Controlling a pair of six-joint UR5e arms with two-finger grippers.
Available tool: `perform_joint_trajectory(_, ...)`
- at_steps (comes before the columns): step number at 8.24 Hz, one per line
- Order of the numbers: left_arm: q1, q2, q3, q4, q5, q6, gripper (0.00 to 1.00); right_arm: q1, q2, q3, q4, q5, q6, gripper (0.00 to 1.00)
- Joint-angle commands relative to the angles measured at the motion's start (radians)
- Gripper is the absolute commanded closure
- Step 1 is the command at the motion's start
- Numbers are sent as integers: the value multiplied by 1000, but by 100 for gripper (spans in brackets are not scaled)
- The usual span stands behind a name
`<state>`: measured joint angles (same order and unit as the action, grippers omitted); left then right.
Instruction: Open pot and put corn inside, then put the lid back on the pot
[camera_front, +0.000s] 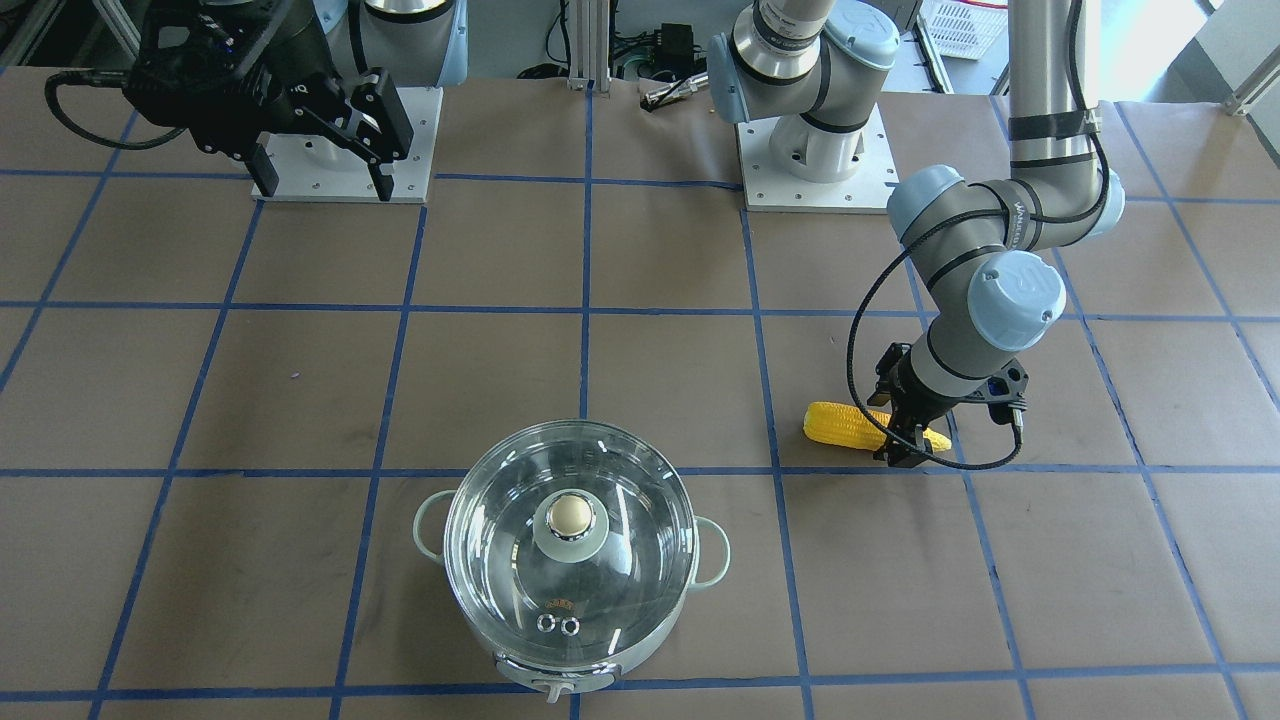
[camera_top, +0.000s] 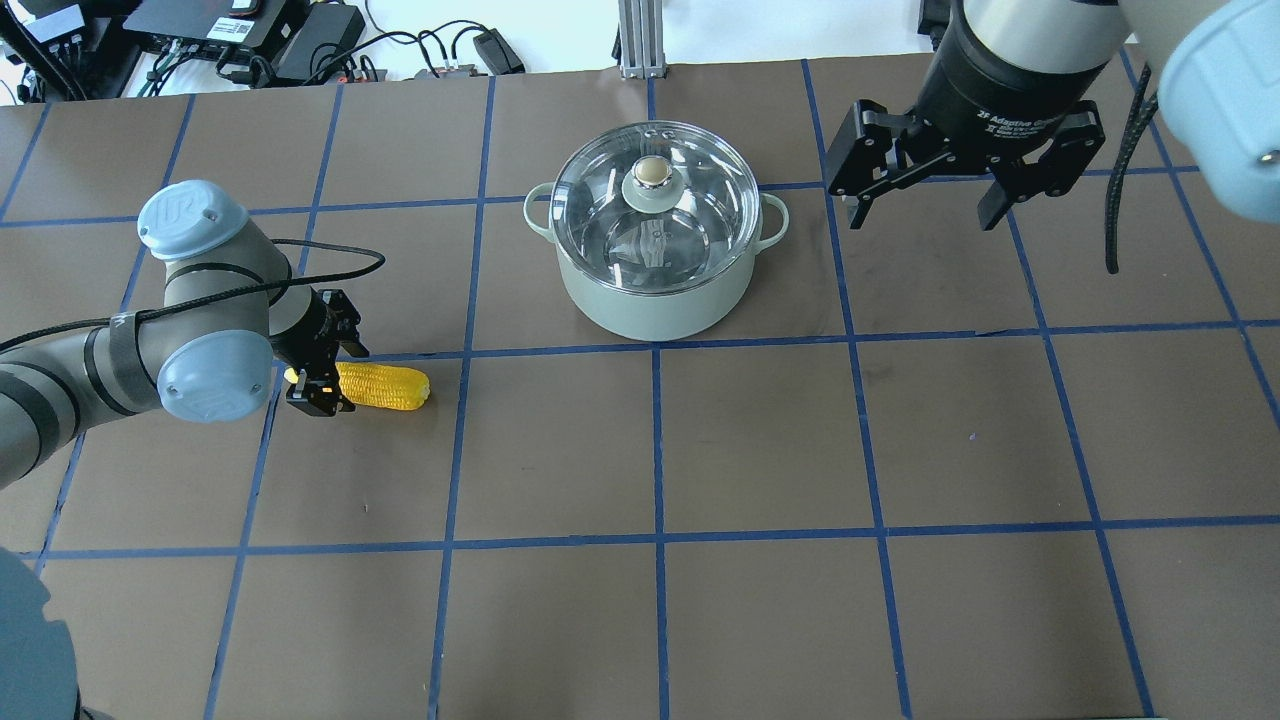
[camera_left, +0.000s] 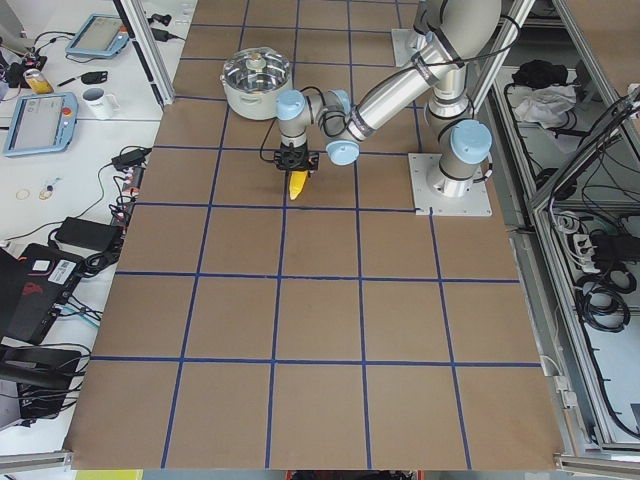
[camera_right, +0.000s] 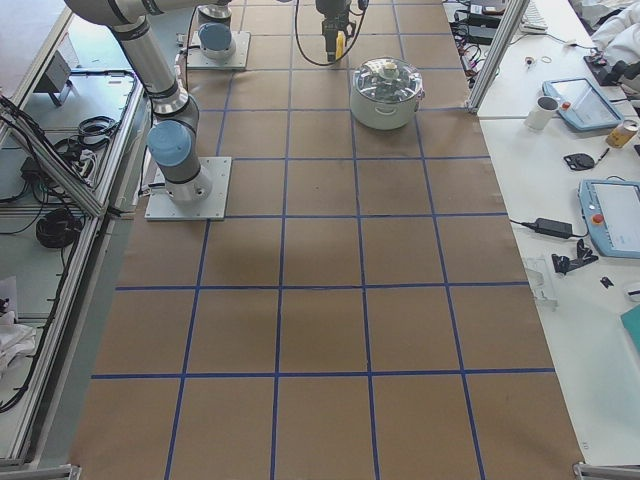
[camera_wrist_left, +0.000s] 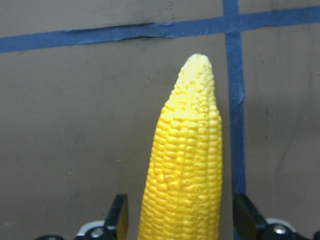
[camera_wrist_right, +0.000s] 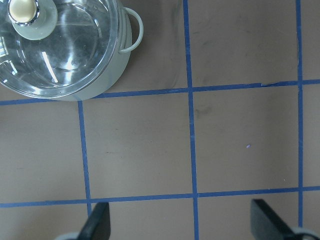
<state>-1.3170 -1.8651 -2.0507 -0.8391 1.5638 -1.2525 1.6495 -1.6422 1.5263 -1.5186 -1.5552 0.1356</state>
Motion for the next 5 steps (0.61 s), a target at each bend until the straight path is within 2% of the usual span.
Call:
perform_joint_trajectory(1, -5, 4, 0, 0, -1, -2, 30, 0, 1, 0, 2, 9, -1, 0)
perform_joint_trajectory(3, -10, 3, 0, 0, -1, -4, 34, 0, 1, 0, -3, -5, -4, 0)
perform_joint_trajectory(4, -14, 3, 0, 0, -2, -4, 40, 3, 10, 0, -11, 0, -11, 0)
perform_joint_trajectory(5, -21, 3, 0, -2, -2, -4, 45, 12, 46, -6, -123, 4, 1, 0)
